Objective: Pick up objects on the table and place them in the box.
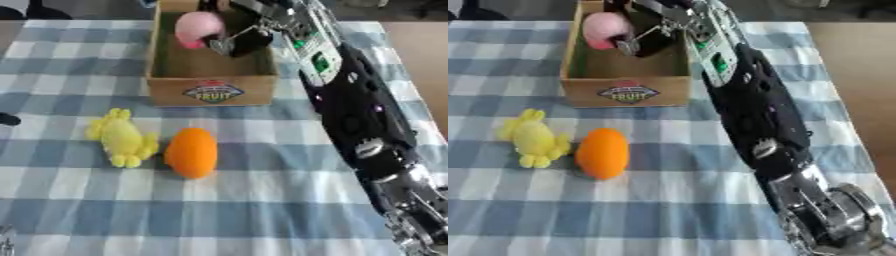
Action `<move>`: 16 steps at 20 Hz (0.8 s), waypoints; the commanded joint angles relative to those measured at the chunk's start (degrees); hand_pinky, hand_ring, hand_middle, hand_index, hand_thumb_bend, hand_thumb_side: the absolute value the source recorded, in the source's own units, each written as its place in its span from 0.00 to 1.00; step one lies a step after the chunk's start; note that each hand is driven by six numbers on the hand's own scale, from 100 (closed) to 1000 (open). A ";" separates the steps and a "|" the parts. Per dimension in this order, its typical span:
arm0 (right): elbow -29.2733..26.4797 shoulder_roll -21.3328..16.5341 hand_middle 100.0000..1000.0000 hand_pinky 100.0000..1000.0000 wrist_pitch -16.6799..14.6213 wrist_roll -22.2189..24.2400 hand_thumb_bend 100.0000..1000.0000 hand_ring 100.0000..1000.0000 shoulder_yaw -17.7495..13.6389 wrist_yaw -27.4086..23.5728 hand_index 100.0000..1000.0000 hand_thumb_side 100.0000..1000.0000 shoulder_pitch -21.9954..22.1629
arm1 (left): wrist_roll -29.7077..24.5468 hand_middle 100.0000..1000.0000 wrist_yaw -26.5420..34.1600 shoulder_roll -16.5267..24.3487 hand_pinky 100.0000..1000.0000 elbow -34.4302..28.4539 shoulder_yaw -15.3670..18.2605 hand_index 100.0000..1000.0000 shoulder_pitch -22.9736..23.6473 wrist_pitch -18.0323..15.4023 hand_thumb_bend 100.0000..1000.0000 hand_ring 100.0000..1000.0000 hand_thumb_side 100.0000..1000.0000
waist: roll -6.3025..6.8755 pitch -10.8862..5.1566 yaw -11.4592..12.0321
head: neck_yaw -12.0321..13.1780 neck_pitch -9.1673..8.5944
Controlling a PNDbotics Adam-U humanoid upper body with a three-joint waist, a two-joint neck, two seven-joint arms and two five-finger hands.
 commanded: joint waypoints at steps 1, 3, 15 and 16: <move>1.29 0.14 0.29 0.71 -0.24 -1.96 0.00 0.65 -0.98 4.08 0.53 0.00 -2.05 | -0.32 0.65 0.26 0.71 0.39 -0.97 -0.14 0.76 -0.18 -0.01 0.00 0.71 0.75 | 0.18 -1.22 0.16 | -0.38 -0.72; 2.65 0.51 0.31 0.70 -1.37 -2.05 0.00 0.66 -0.88 6.50 0.55 0.00 -2.58 | -0.36 0.65 0.30 0.71 0.39 -0.97 -0.17 0.76 -0.17 0.02 0.00 0.71 0.75 | 0.16 -1.27 0.21 | -0.50 -0.71; 12.13 4.78 0.48 0.71 -4.60 -2.95 0.00 0.73 -3.92 24.95 0.68 0.00 -5.33 | -0.74 0.65 0.54 0.73 0.39 -0.97 -0.49 0.76 -0.29 0.05 0.00 0.71 0.75 | -0.07 -0.97 1.43 | -1.66 -1.03; 12.39 4.96 0.51 0.72 -4.41 -3.35 0.00 0.75 -4.13 26.09 0.72 0.00 -5.49 | -0.75 0.65 0.56 0.73 0.39 -0.97 -0.51 0.76 -0.29 0.06 0.00 0.71 0.75 | -0.10 -0.93 1.43 | -1.72 -1.00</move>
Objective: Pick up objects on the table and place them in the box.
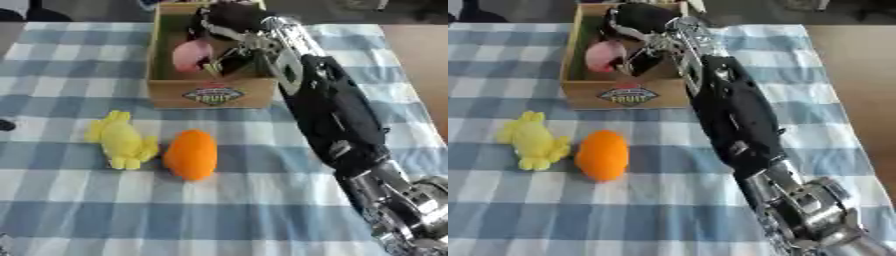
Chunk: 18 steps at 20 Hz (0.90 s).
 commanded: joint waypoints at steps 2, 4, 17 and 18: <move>0.67 0.39 0.57 0.74 0.76 -1.57 0.00 0.78 -1.34 5.12 0.76 0.04 -2.13 | -0.32 0.65 0.13 0.70 0.39 -0.97 -0.20 0.76 -0.33 -0.02 0.00 0.71 0.75 | 0.05 -0.96 0.09 | -0.39 -0.64; 1.20 0.53 0.62 0.77 1.57 -2.14 0.00 0.81 -1.84 6.87 0.80 0.13 -2.25 | -0.35 0.65 0.15 0.69 0.39 -0.97 -0.21 0.76 -0.33 -0.02 0.00 0.71 0.75 | 0.03 -0.95 0.09 | -0.44 -0.66; 2.12 1.04 0.69 0.81 3.89 -4.16 0.00 0.87 -2.95 8.40 0.87 0.49 -3.23 | -0.70 0.65 0.25 0.52 0.39 -0.97 -0.34 0.76 -0.13 0.18 0.00 0.71 0.75 | 0.22 -0.84 -0.07 | -0.79 -0.96; 2.14 1.07 0.70 0.82 3.75 -3.59 0.00 0.88 -3.08 7.90 0.87 0.50 -3.40 | -0.70 0.65 0.26 0.52 0.39 -0.97 -0.33 0.76 -0.11 0.20 0.00 0.71 0.75 | 0.23 -0.86 -0.07 | -0.79 -0.95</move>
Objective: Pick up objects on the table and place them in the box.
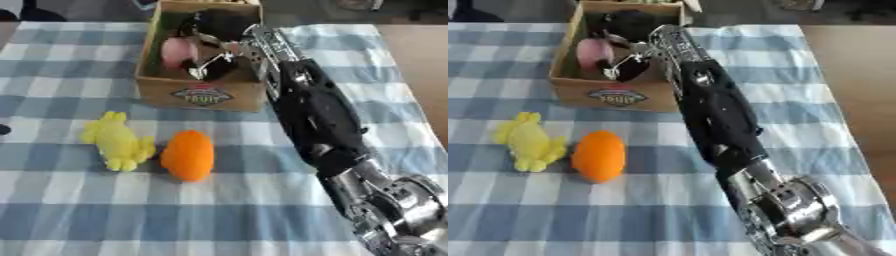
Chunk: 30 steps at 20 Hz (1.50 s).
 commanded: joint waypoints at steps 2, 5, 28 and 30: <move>-0.71 -0.05 0.71 0.82 -0.25 1.86 0.00 0.89 -0.64 -1.86 0.89 0.54 -2.40 | -0.31 0.66 0.07 0.53 0.39 -0.97 -0.03 0.76 -0.11 -0.06 0.00 0.71 0.75 | 0.32 -1.17 0.00 | -0.29 -0.67; -0.82 -0.12 0.74 0.84 0.08 3.47 0.09 0.92 -0.96 -2.75 0.92 0.64 -3.18 | -0.44 0.66 0.16 0.47 0.39 -0.97 -0.14 0.76 -0.14 -0.01 0.00 0.71 0.75 | 0.24 -1.20 0.02 | -0.37 -0.86; -8.71 -7.30 0.76 0.89 -4.06 10.42 0.09 0.99 2.31 -25.23 0.93 0.70 -4.09 | -0.30 0.66 0.21 0.53 0.39 -0.97 0.10 0.76 0.19 0.14 0.00 0.72 0.76 | 0.19 -1.63 -0.58 | 0.13 0.23; -11.31 -9.00 0.76 0.88 -5.18 11.71 0.06 0.98 4.36 -31.34 0.93 0.72 -3.63 | -0.23 0.66 0.17 0.55 0.39 -0.97 0.16 0.76 0.25 0.17 0.00 0.72 0.75 | 0.17 -1.77 -0.78 | 0.48 0.50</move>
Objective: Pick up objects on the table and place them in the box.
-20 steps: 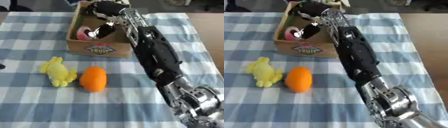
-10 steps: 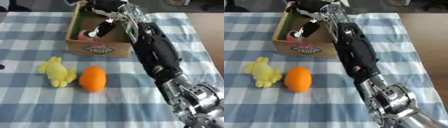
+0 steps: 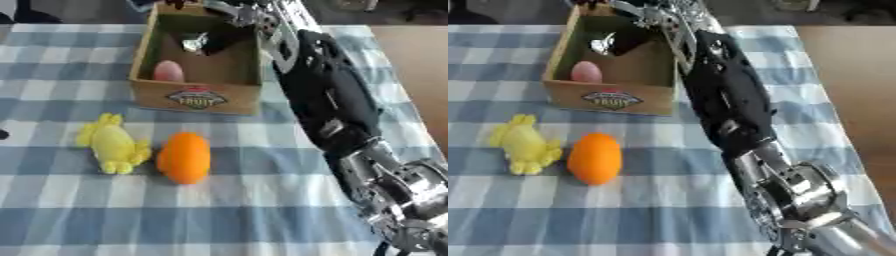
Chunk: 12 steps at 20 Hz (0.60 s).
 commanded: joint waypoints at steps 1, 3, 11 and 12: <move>-5.56 -4.02 0.76 0.88 -2.07 1.81 0.05 0.98 3.27 -10.13 0.93 0.73 -0.37 | 0.23 0.66 -0.13 0.60 0.39 -0.97 0.21 0.76 -0.19 0.06 0.00 0.72 0.75 | 0.18 -1.73 -0.19 | 0.65 0.54; -9.00 -6.37 0.75 0.88 -3.16 3.51 0.03 0.97 5.83 -17.19 0.92 0.73 0.97 | 0.30 0.66 -0.16 0.64 0.39 -0.97 0.27 0.76 -0.13 0.07 0.00 0.72 0.75 | 0.16 -1.85 -0.40 | 1.09 0.78; -24.83 -15.60 0.76 0.87 -5.13 11.72 0.07 0.96 14.40 -39.77 0.92 0.72 8.46 | 0.90 0.66 -0.36 0.99 0.39 -0.97 0.68 0.76 -0.26 -0.16 0.00 0.72 0.75 | 0.33 -2.24 -1.17 | 2.49 1.34; -26.62 -16.36 0.76 0.87 -5.22 12.46 0.07 0.96 15.11 -41.60 0.92 0.72 9.17 | 1.03 0.66 -0.40 1.08 0.39 -0.97 0.73 0.76 -0.31 -0.21 0.00 0.72 0.74 | 0.40 -2.30 -1.28 | 2.54 1.41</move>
